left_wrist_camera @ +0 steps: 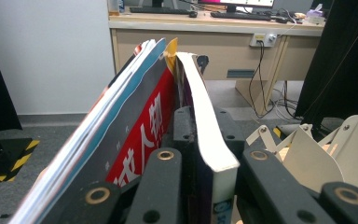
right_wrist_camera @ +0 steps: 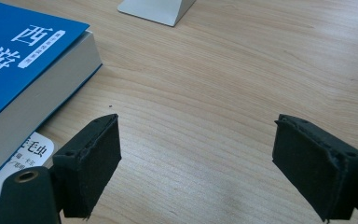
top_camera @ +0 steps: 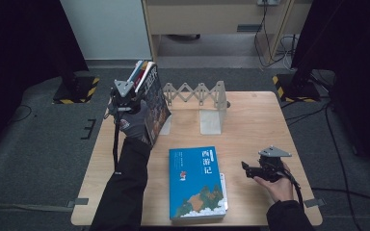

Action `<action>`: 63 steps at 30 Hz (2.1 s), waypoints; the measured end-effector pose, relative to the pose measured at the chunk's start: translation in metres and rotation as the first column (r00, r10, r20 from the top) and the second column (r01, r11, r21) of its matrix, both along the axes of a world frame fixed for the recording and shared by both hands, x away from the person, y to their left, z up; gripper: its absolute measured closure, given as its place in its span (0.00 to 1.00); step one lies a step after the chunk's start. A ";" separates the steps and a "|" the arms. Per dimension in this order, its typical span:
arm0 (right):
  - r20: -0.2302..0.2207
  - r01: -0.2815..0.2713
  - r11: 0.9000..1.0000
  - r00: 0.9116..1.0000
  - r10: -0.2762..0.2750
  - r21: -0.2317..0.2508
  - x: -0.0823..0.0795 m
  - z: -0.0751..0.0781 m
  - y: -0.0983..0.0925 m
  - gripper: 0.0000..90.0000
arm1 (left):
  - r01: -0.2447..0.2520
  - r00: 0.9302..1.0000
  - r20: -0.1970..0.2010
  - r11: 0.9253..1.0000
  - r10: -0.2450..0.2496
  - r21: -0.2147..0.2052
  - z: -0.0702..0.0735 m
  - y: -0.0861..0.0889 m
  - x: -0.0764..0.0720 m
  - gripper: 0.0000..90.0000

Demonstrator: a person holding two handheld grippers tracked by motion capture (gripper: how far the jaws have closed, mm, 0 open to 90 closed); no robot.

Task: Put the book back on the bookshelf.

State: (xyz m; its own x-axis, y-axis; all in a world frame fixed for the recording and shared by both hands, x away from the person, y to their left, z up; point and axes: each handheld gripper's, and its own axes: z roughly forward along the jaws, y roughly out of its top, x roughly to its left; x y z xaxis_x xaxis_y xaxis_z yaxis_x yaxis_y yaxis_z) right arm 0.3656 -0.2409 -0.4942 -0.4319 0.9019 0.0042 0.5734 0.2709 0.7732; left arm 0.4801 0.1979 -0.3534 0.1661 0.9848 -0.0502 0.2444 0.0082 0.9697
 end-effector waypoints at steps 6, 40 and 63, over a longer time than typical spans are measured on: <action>0.002 -0.002 1.000 1.000 0.002 -0.001 0.000 0.000 0.000 0.17 | 0.001 1.000 -0.018 1.000 0.000 0.024 -0.007 0.003 -0.004 0.90; -0.007 -0.012 1.000 1.000 0.012 -0.011 -0.001 -0.001 0.002 0.17 | 0.010 1.000 -0.016 0.993 -0.009 0.119 -0.011 0.010 -0.025 0.85; -0.003 -0.009 1.000 1.000 0.009 -0.001 -0.001 0.001 0.005 0.17 | 0.019 0.997 0.066 0.992 -0.028 0.127 0.015 0.019 -0.055 0.71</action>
State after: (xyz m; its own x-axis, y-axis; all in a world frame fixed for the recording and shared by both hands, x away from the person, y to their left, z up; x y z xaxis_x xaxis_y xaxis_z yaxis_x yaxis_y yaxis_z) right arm 0.3642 -0.2363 -0.4935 -0.4404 0.8978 0.0050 0.5733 0.2769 0.7711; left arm 0.4249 0.2166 -0.3386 0.1880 0.9783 0.0866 0.1769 -0.1204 0.9768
